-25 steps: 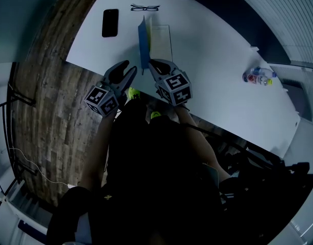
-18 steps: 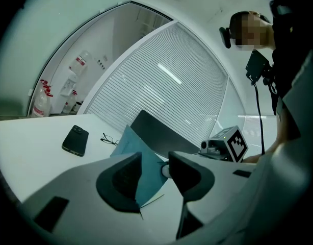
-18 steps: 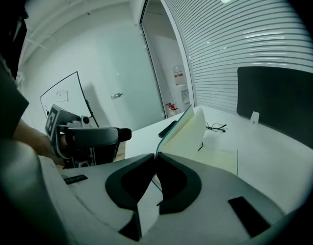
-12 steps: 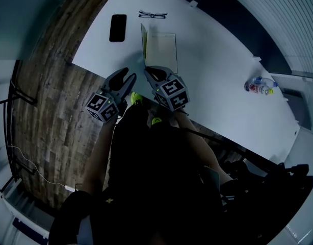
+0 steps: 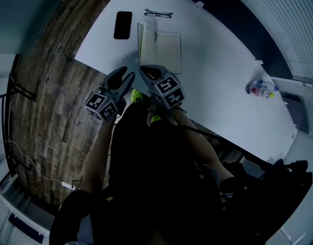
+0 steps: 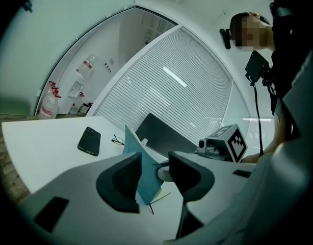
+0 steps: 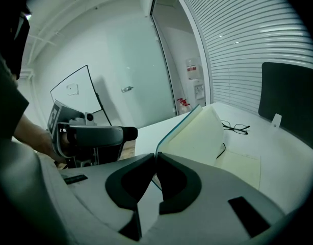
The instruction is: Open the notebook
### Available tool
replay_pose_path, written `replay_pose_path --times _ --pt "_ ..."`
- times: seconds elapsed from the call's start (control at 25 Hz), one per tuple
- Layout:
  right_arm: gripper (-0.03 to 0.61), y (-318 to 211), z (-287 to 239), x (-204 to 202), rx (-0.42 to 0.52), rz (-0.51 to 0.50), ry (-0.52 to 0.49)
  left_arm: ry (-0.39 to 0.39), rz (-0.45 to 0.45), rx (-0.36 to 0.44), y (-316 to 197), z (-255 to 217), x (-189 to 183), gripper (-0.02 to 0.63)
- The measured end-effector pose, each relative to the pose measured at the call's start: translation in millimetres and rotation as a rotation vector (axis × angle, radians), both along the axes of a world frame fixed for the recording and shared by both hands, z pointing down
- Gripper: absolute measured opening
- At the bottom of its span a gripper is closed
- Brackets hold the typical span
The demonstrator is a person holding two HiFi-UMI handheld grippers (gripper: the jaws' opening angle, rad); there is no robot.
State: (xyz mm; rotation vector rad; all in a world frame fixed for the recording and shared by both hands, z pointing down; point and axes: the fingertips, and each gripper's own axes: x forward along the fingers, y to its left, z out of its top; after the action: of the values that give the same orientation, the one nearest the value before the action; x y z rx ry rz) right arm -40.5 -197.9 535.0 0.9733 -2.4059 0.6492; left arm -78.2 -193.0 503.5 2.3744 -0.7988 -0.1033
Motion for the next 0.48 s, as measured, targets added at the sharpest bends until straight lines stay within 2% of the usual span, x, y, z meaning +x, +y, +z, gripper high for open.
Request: replay_pose_path --times 0.48 --pt "0.028 -2 21 -29 -0.051 -0.074 0.023 0.004 -0.060 -0.032 -3 16 -24 0.156"
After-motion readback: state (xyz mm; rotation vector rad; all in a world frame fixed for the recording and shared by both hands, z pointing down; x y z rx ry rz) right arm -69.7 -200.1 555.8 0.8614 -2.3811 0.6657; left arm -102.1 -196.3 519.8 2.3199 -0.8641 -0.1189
